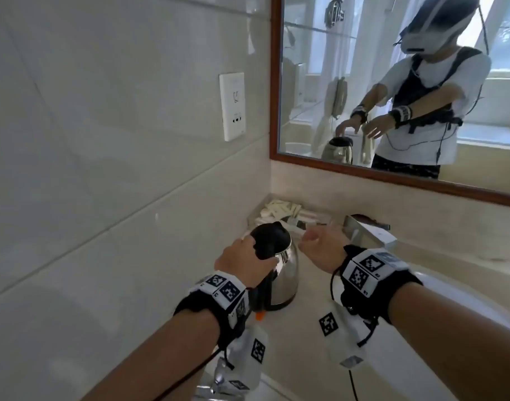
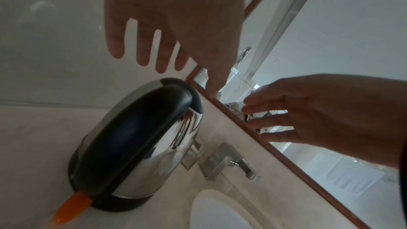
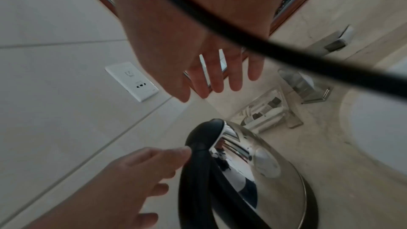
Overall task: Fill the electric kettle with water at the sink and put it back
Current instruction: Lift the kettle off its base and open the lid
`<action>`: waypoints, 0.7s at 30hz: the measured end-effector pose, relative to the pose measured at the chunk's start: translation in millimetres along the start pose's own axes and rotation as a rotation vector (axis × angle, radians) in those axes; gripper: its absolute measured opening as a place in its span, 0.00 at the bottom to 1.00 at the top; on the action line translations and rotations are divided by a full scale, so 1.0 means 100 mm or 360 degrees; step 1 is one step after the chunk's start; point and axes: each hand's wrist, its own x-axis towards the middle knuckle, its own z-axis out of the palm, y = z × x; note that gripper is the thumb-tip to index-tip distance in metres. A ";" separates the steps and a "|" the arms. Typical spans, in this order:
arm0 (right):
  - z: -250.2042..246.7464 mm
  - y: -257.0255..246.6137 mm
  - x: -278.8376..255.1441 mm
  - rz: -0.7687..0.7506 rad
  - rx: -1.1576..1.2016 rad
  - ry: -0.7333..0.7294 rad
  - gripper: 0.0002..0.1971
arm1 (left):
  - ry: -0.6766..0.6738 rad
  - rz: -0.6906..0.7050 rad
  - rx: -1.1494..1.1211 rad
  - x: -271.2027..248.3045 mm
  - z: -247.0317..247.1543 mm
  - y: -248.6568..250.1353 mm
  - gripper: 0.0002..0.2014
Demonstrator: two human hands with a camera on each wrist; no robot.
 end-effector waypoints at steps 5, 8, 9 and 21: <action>0.04 0.08 0.22 0.0041 -0.0017 -0.0091 0.17 | -0.0086 -0.0192 0.0089 0.12 0.28 0.02 0.43; 0.05 0.09 0.33 -0.0005 -0.0023 -0.0091 0.17 | -0.0028 -0.0232 0.0043 0.19 0.38 0.03 0.41; 0.05 0.10 0.37 -0.0010 -0.0018 -0.0103 0.16 | -0.0027 -0.0241 0.0040 0.22 0.39 0.04 0.39; 0.27 0.11 0.65 -0.0199 0.0147 -0.0185 0.16 | -0.0129 -0.0142 -0.0513 0.42 0.20 -0.31 0.20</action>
